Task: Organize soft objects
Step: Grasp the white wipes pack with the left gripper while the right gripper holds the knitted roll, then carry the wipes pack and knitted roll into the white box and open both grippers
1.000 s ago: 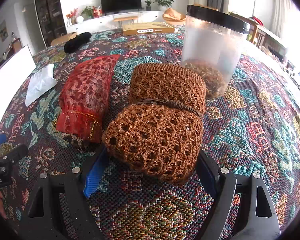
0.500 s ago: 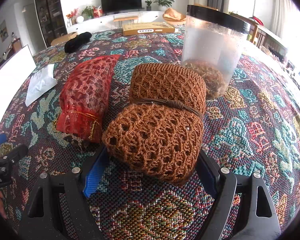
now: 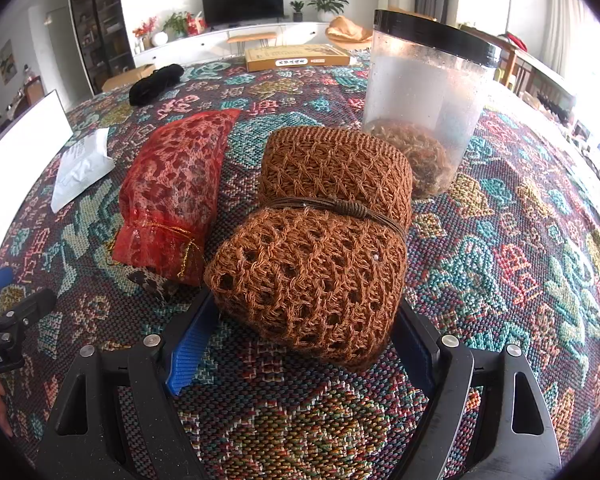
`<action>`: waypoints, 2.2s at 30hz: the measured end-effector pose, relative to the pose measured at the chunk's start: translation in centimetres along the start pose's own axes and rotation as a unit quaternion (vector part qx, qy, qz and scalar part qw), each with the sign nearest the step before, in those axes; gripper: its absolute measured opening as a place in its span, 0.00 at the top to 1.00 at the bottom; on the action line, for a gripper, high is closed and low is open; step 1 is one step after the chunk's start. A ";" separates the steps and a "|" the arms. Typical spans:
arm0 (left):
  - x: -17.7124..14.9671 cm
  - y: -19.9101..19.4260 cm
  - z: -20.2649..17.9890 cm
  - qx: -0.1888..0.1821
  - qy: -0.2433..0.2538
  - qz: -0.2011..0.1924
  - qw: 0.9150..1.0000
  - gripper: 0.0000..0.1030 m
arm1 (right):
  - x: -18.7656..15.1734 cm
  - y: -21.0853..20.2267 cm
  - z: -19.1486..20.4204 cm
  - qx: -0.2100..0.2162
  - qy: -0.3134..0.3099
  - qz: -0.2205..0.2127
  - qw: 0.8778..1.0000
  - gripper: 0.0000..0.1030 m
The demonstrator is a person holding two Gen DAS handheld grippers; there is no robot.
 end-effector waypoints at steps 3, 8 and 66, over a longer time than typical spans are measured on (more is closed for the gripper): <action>2.3 -1.9 1.6 -0.101 -0.044 -0.011 0.994 0.00 | 0.0 0.0 0.0 -0.001 0.000 0.000 1.000 0.18; 9.5 -2.0 2.2 -0.133 -0.071 0.011 0.989 0.00 | 0.0 0.0 0.0 0.000 0.000 0.000 1.000 0.18; -6.2 -17.4 22.9 0.082 -0.176 -0.108 0.975 0.19 | 1.4 -12.9 22.4 0.242 -0.202 -0.019 0.949 0.27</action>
Point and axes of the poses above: each gripper's, at about its wrist camera, not at the fingertips, and y roughly the way its jaws point, z to its left, x to its top, the point moved 1 cm from there along y, roughly the way its jaws point, and after that the axes turned 15 degrees about z, right-handed, at the moved point
